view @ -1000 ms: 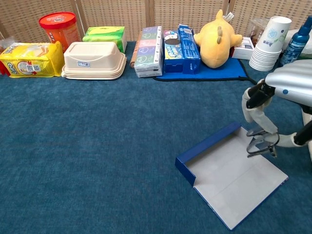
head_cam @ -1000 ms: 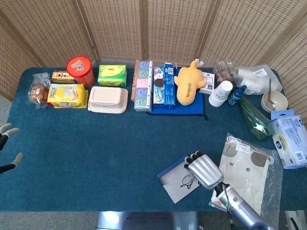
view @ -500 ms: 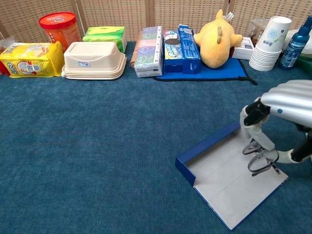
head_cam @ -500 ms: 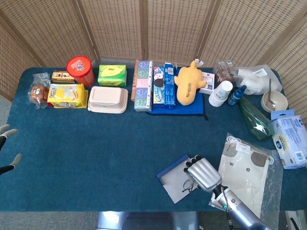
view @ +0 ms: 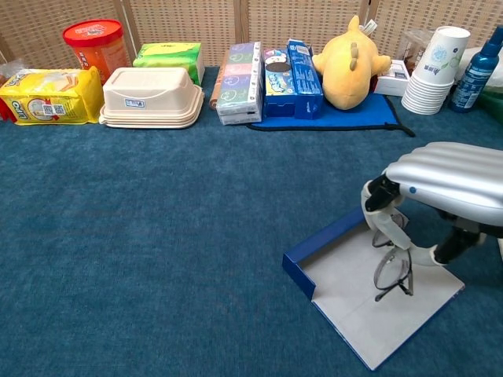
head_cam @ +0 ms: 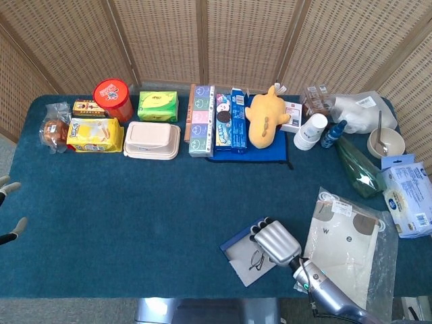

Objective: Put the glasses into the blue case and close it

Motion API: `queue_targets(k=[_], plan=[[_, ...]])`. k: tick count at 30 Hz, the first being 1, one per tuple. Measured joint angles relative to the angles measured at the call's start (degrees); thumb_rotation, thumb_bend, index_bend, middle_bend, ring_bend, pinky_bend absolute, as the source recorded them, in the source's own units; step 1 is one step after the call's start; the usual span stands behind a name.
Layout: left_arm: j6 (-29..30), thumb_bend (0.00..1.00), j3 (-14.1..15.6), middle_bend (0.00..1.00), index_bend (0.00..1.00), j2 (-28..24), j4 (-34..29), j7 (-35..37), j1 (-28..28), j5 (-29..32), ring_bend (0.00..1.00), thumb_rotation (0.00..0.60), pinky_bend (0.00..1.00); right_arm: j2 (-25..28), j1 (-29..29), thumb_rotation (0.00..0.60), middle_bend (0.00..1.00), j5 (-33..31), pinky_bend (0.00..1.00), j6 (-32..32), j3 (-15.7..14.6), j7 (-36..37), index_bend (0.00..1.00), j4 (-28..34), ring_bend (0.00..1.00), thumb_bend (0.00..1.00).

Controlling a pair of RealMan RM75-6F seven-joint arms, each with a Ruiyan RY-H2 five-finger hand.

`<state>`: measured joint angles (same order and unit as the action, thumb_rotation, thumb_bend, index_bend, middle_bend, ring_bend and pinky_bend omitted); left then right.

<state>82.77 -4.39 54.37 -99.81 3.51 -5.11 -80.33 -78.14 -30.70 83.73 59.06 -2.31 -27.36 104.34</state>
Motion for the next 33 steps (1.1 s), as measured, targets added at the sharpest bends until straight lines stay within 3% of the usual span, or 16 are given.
queue_targets(k=[20, 28, 33], plan=[[-0.6, 0.30, -0.2, 0.11, 0.17, 0.7, 1.9, 1.4, -0.1, 0.7, 0.04, 0.584, 0.00, -5.9, -3.1, 0.600, 0.45, -6.4, 0.39, -2.6, 5.0, -2.4, 0.66, -7.2, 0.43, 0.28], [-0.6, 0.30, -0.2, 0.12, 0.17, 0.8, 1.7, 1.0, -0.2, 0.5, 0.04, 0.585, 0.00, -3.8, -3.1, 0.600, 0.42, -5.0, 0.39, -1.1, 4.9, -2.9, 0.54, -4.0, 0.36, 0.28], [-0.3, 0.30, -0.2, 0.11, 0.17, 0.6, 1.3, 0.8, -0.2, 0.3, 0.04, 0.586, 0.00, -1.9, -3.0, 0.600, 0.37, -2.6, 0.37, -0.1, 4.3, -3.2, 0.38, -2.1, 0.30, 0.17]])
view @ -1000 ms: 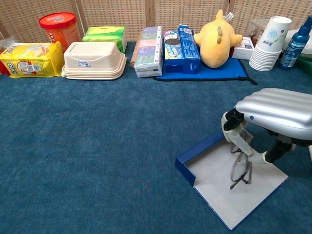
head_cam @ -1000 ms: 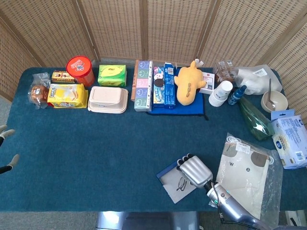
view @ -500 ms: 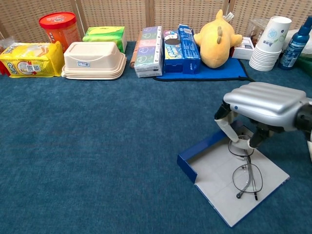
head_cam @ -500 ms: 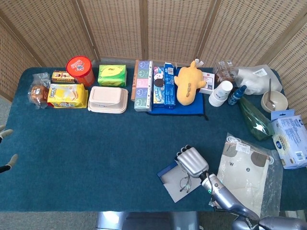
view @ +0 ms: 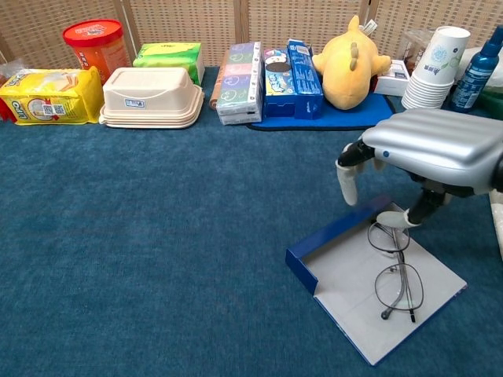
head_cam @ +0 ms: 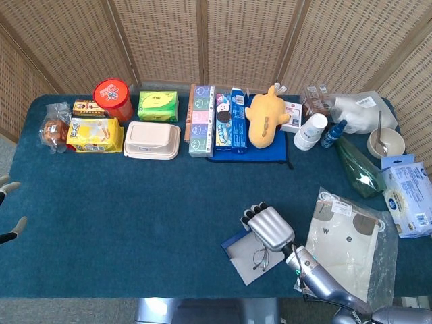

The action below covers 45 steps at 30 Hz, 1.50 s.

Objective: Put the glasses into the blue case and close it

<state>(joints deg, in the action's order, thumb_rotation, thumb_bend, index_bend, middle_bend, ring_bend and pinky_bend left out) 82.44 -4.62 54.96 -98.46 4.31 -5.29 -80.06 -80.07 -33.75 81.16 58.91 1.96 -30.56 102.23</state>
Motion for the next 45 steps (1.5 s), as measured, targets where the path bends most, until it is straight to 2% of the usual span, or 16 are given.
queue_targets(k=[4, 9, 17, 33, 38, 45], plan=[[0.3, 0.30, 0.0, 0.11, 0.18, -0.2, -0.2, -0.1, 0.1, 0.0, 0.04, 0.585, 0.00, 0.8, 0.2, 0.600, 0.31, 1.9, 0.33, 0.4, -1.1, 0.0, 0.24, 0.1, 0.24, 0.07], [0.6, 0.30, 0.1, 0.11, 0.17, -0.4, -0.6, -0.2, 0.3, -0.3, 0.04, 0.585, 0.00, 1.5, 0.3, 0.600, 0.28, 3.7, 0.29, 0.2, -2.4, 0.3, 0.16, -0.7, 0.20, 0.00], [1.2, 0.30, 0.2, 0.11, 0.17, -1.0, -1.3, -0.5, 0.6, -0.7, 0.04, 0.587, 0.00, 2.6, 0.2, 0.600, 0.27, 7.1, 0.26, 0.3, -3.5, 1.8, 0.13, -2.5, 0.19, 0.00], [2.3, 0.29, 0.4, 0.11, 0.17, -1.9, -3.0, -1.4, 1.1, -1.7, 0.04, 0.587, 0.00, 4.3, 1.6, 0.600, 0.27, 11.4, 0.22, 1.2, -6.3, 7.4, 0.14, -5.3, 0.19, 0.00], [3.0, 0.29, 0.6, 0.11, 0.17, -2.2, -3.7, -1.9, 1.5, -2.0, 0.04, 0.588, 0.00, 3.9, 2.1, 0.600, 0.27, 13.0, 0.21, 1.7, -7.2, 11.2, 0.14, -7.1, 0.19, 0.00], [4.1, 0.29, 0.6, 0.11, 0.17, -2.4, -4.1, -2.0, 2.0, -2.5, 0.04, 0.589, 0.00, 2.2, 1.9, 0.600, 0.27, 14.7, 0.21, 1.4, -7.5, 12.9, 0.15, -9.3, 0.19, 0.00]])
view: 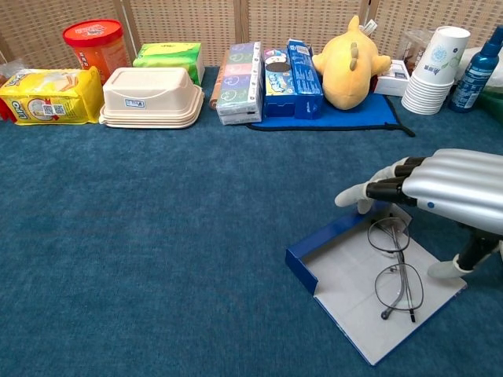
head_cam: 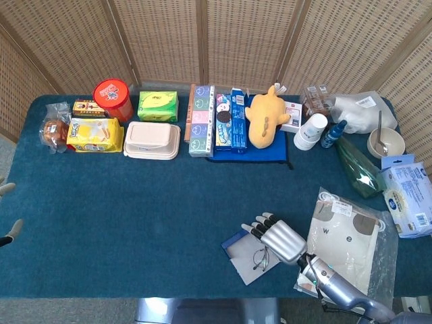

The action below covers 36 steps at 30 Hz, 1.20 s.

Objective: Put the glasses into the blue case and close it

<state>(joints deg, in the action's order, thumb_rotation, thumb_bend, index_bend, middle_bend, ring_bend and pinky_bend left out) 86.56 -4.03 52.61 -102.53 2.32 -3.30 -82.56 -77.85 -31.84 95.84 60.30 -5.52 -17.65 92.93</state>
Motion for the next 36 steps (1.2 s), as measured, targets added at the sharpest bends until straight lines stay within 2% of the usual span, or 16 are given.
queue_targets(k=[10, 23, 36], plan=[[1.0, 0.29, 0.0, 0.11, 0.17, -0.3, 0.4, 0.9, 0.7, -0.2, 0.04, 0.587, 0.00, -2.3, -1.1, 0.600, 0.27, 0.3, 0.21, -1.5, 0.9, 0.4, 0.15, -1.0, 0.19, 0.00], [1.1, 0.29, -0.1, 0.11, 0.17, -0.1, 2.2, 3.1, 1.0, 0.1, 0.04, 0.586, 0.00, -4.6, -3.1, 0.600, 0.27, -2.0, 0.21, -3.8, 3.8, -1.4, 0.14, -0.7, 0.19, 0.00], [0.8, 0.29, -0.2, 0.11, 0.17, 0.2, 2.9, 3.8, 1.0, 0.2, 0.04, 0.586, 0.00, -3.2, -3.4, 0.600, 0.27, -4.5, 0.21, -4.3, 5.0, -3.6, 0.15, 2.3, 0.19, 0.00]])
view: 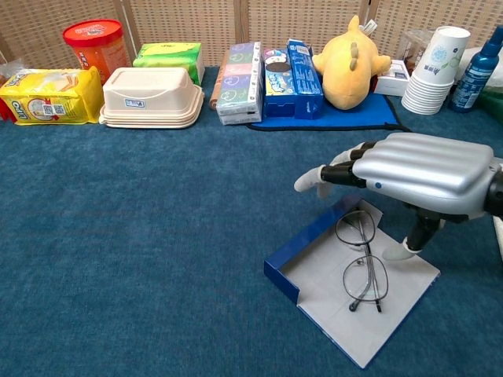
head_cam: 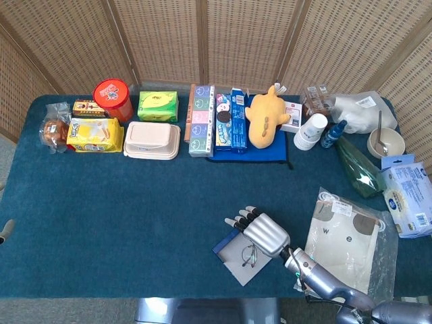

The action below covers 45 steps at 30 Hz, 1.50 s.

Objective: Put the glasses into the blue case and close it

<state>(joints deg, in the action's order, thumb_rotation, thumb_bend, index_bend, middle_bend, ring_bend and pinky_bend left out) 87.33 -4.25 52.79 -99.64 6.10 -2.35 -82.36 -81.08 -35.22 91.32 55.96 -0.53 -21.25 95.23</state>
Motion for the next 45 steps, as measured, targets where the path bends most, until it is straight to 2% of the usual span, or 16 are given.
queue_targets(k=[8, 12, 19, 29, 45], plan=[[0.1, 0.29, -0.1, 0.11, 0.17, 0.0, 0.0, 0.0, 0.0, -0.1, 0.04, 0.589, 0.00, 0.1, 0.6, 0.600, 0.27, -0.6, 0.18, 0.5, -0.4, -0.6, 0.13, 0.1, 0.18, 0.00], [0.0, 0.29, -0.1, 0.11, 0.17, -0.1, -0.1, -0.1, 0.0, -0.1, 0.03, 0.586, 0.00, 0.3, 0.8, 0.600, 0.21, 0.1, 0.11, 1.4, -0.5, -0.9, 0.10, -0.5, 0.11, 0.00], [0.1, 0.29, 0.0, 0.11, 0.17, -0.2, -0.4, -0.4, 0.1, -0.1, 0.03, 0.589, 0.00, -0.1, 2.1, 0.600, 0.16, 1.7, 0.05, 4.4, -1.1, 0.2, 0.06, -2.2, 0.04, 0.00], [0.6, 0.29, -0.1, 0.11, 0.17, -0.6, -1.1, -0.8, 0.2, -0.5, 0.03, 0.583, 0.00, -1.2, 3.3, 0.600, 0.14, 2.9, 0.03, 5.7, -2.3, 1.6, 0.03, -4.0, 0.00, 0.00], [1.2, 0.29, 0.2, 0.11, 0.17, -0.9, -0.2, 0.7, 1.0, -0.5, 0.03, 0.589, 0.00, -5.3, 1.3, 0.600, 0.14, 2.6, 0.03, 2.9, -1.1, 1.9, 0.01, -6.0, 0.00, 0.00]])
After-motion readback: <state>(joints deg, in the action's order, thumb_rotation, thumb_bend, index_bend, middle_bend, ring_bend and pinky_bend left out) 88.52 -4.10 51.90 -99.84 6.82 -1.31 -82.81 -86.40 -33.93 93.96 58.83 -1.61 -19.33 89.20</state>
